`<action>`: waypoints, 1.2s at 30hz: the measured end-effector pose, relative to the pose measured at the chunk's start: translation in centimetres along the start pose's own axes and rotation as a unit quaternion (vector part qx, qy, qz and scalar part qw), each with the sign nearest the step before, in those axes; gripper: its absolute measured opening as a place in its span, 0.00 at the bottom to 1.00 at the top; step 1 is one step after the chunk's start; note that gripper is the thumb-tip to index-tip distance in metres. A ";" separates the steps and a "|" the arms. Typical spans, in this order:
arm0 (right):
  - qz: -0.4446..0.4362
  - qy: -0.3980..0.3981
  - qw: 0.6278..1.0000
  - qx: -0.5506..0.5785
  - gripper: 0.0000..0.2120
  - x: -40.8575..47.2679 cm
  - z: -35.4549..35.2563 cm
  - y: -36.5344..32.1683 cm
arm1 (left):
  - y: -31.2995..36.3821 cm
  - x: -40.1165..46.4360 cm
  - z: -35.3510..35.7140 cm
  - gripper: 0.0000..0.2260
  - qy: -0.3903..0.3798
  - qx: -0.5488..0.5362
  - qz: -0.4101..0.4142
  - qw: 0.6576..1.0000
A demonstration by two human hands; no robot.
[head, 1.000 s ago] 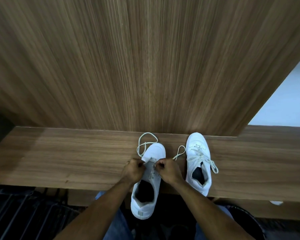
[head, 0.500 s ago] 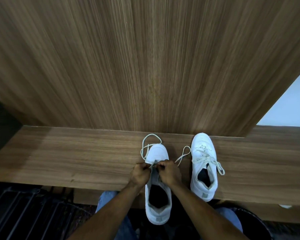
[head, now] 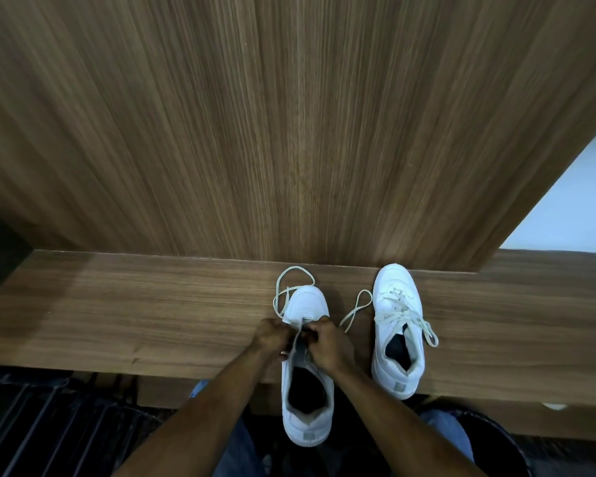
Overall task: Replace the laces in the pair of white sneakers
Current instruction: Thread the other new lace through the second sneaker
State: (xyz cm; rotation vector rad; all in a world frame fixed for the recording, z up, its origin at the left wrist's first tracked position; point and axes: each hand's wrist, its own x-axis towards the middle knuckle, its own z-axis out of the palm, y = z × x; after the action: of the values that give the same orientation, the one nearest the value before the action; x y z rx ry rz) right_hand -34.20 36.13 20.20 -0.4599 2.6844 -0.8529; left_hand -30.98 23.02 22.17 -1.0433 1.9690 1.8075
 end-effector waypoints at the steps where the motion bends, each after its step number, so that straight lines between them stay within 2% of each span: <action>1: -0.001 -0.007 1.000 -0.002 0.13 0.0 -0.2 0.0 | 0.3 0.0 0.1 0.08 0.007 0.017 0.003 1.000; 3: 0.002 -0.014 1.000 -0.004 0.13 -0.1 -0.4 0.0 | 0.9 -0.1 0.1 0.10 0.004 0.019 0.005 1.000; 5: 0.002 -0.016 1.000 -0.008 0.12 -0.3 -0.9 0.1 | 1.9 -0.3 -0.4 0.12 0.009 -0.062 0.003 0.998; 7: -0.004 -0.014 1.000 -0.005 0.14 -0.5 -1.2 0.4 | 3.1 -0.2 -1.9 0.12 0.056 -0.170 0.023 0.984; 9: -0.011 -0.010 1.000 -0.014 0.15 -0.8 -1.6 0.7 | 4.4 0.2 -4.1 0.13 0.098 -0.302 0.050 0.947; 11: -0.024 0.004 0.999 -0.027 0.16 -1.0 -2.0 0.9 | 5.6 0.5 -6.2 0.13 0.125 -0.421 0.068 0.896; 13: -0.038 0.028 0.999 -0.019 0.17 -1.4 -2.1 1.1 | 6.2 0.7 -7.3 0.13 0.169 -0.466 0.083 0.864; 15: -0.041 0.055 0.998 -0.013 0.15 -1.7 -2.0 1.2 | 5.4 1.2 -7.2 0.11 0.202 -0.420 0.082 0.881; 17: -0.031 0.072 0.997 0.000 0.11 -2.0 -1.8 1.1 | 3.3 1.6 -6.2 0.06 0.192 -0.320 0.056 0.926; 20: 0.014 0.032 0.999 0.009 0.11 -2.5 -1.9 0.9 | 0.1 1.1 -3.5 0.07 0.067 -0.144 0.001 0.987; 23: 0.022 0.015 0.999 0.023 0.13 -2.8 -1.9 1.1 | -1.5 0.7 -1.1 0.08 -0.005 -0.039 0.014 0.999; 25: 0.020 0.010 1.000 0.022 0.14 -2.9 -2.0 1.1 | -1.6 0.9 -0.3 0.14 0.012 0.031 0.063 0.997; 28: 0.023 -0.007 1.000 0.009 0.15 -2.9 -2.3 0.9 | -0.4 1.3 0.4 0.14 0.040 0.098 0.074 0.992; 30: 0.023 -0.015 1.000 -0.003 0.16 -2.9 -2.4 0.7 | 0.4 1.4 0.4 0.10 0.049 0.073 0.046 0.995; 32: 0.025 -0.021 0.999 -0.011 0.16 -3.0 -2.5 0.4 | 1.3 1.6 -0.1 0.06 0.045 -0.054 0.032 0.997; 34: 0.026 -0.022 0.999 -0.015 0.16 -3.0 -2.6 0.3 | 2.9 1.9 -1.4 0.08 0.050 -0.214 0.048 0.974; 36: 0.029 -0.020 0.999 -0.012 0.17 -3.1 -2.5 0.4 | 5.1 2.2 -3.7 0.08 0.067 -0.338 0.078 0.935</action>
State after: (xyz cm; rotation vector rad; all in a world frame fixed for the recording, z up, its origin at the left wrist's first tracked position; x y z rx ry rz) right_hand -32.41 38.86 22.43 -0.3968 2.6596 -0.7879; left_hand -34.87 18.59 25.30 -1.2394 1.5397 2.6669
